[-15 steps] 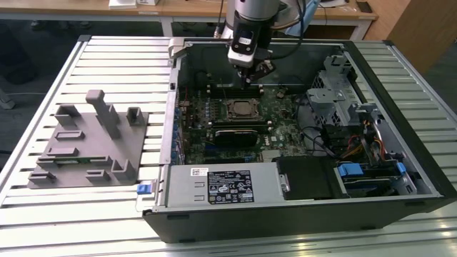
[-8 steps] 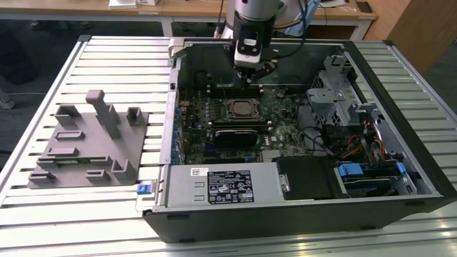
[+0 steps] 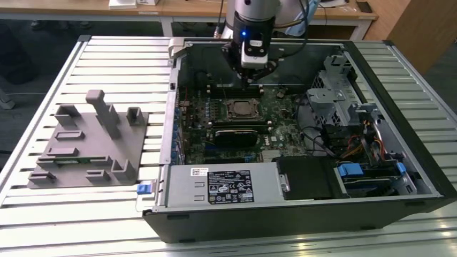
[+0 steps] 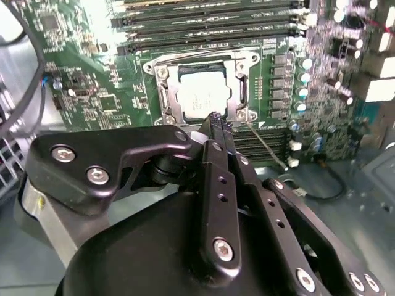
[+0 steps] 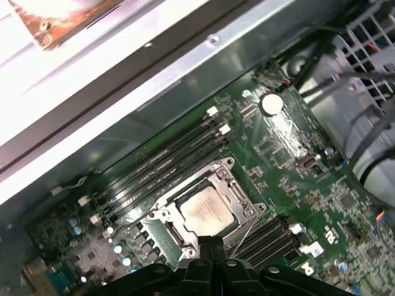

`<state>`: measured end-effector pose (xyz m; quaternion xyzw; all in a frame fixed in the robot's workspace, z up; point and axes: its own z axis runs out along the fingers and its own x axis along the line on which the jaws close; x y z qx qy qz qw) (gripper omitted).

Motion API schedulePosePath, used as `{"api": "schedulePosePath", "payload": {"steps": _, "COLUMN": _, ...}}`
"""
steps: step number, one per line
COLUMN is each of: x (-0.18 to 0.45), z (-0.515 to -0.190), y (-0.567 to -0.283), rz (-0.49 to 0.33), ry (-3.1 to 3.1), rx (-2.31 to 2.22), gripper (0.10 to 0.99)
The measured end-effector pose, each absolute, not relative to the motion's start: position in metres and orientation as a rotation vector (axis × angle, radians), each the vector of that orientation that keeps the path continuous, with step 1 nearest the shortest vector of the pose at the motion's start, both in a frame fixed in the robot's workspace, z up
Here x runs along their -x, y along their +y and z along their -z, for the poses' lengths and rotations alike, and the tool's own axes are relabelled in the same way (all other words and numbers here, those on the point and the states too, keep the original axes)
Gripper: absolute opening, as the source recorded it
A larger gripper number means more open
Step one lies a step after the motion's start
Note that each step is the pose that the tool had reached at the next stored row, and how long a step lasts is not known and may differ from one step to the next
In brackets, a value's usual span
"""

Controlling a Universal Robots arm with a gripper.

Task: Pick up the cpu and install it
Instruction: 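Install the first cpu locking lever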

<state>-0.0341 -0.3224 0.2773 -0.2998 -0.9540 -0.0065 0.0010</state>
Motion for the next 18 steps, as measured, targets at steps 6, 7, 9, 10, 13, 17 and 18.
{"api": "schedulePosePath", "payload": {"steps": 6, "x": 0.0341, "z": -0.2767, "y": -0.3224, "rz": 0.02, "ry": -3.042, "rx": 0.776, "gripper": 0.106}}
{"api": "schedulePosePath", "payload": {"steps": 7, "x": 0.0341, "z": -0.2766, "y": -0.3224, "rz": 0.02, "ry": -3.048, "rx": 0.749, "gripper": 0.106}}
{"api": "schedulePosePath", "payload": {"steps": 9, "x": 0.0341, "z": -0.2764, "y": -0.3224, "rz": 0.02, "ry": -3.061, "rx": 0.694, "gripper": 0.106}}
{"api": "schedulePosePath", "payload": {"steps": 10, "x": 0.0341, "z": -0.2763, "y": -0.3224, "rz": 0.02, "ry": -3.067, "rx": 0.666, "gripper": 0.106}}
{"api": "schedulePosePath", "payload": {"steps": 13, "x": 0.0341, "z": -0.2761, "y": -0.3224, "rz": 0.02, "ry": -3.084, "rx": 0.582, "gripper": 0.106}}
{"api": "schedulePosePath", "payload": {"steps": 17, "x": 0.0341, "z": -0.2758, "y": -0.3224, "rz": 0.019, "ry": -3.102, "rx": 0.469, "gripper": 0.106}}
{"api": "schedulePosePath", "payload": {"steps": 18, "x": 0.0341, "z": -0.2757, "y": -0.3224, "rz": 0.019, "ry": -3.106, "rx": 0.441, "gripper": 0.106}}
